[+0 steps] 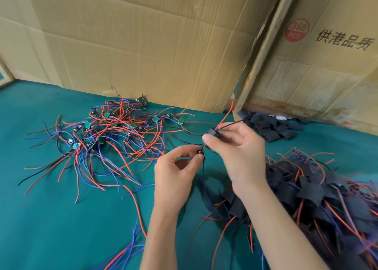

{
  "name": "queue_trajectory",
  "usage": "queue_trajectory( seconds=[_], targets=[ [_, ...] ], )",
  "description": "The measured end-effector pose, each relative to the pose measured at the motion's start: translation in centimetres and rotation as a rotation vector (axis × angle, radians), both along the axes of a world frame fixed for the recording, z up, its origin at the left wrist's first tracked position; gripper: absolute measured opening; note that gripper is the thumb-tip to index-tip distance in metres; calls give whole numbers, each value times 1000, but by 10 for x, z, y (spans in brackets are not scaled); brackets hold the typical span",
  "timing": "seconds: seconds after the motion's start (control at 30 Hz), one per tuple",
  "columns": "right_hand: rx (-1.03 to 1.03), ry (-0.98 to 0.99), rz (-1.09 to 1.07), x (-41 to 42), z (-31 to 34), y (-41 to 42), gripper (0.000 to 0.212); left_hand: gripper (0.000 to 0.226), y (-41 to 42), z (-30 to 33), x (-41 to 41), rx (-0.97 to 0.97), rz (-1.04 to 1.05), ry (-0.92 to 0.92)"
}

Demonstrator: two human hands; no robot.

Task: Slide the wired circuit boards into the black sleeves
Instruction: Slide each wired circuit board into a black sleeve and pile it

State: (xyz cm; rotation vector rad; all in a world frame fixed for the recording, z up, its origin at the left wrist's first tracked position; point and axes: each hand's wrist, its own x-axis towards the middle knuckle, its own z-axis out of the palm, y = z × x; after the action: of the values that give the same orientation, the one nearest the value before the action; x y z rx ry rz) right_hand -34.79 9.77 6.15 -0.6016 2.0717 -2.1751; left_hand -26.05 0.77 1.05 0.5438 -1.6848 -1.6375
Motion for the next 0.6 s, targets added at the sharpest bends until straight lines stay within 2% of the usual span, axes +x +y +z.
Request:
queue_trajectory(
  seconds=[0.27, 0.5, 0.6],
  targets=[
    [244, 153, 8, 3, -9, 0, 33, 33, -1, 1, -2, 42, 1, 12],
    [409, 255, 51, 8, -12, 2, 29, 26, 6, -2, -4, -91, 84, -111],
    [420, 285, 32, 10, -17, 5, 31, 29, 6, -2, -4, -37, 100, -79]
  ],
)
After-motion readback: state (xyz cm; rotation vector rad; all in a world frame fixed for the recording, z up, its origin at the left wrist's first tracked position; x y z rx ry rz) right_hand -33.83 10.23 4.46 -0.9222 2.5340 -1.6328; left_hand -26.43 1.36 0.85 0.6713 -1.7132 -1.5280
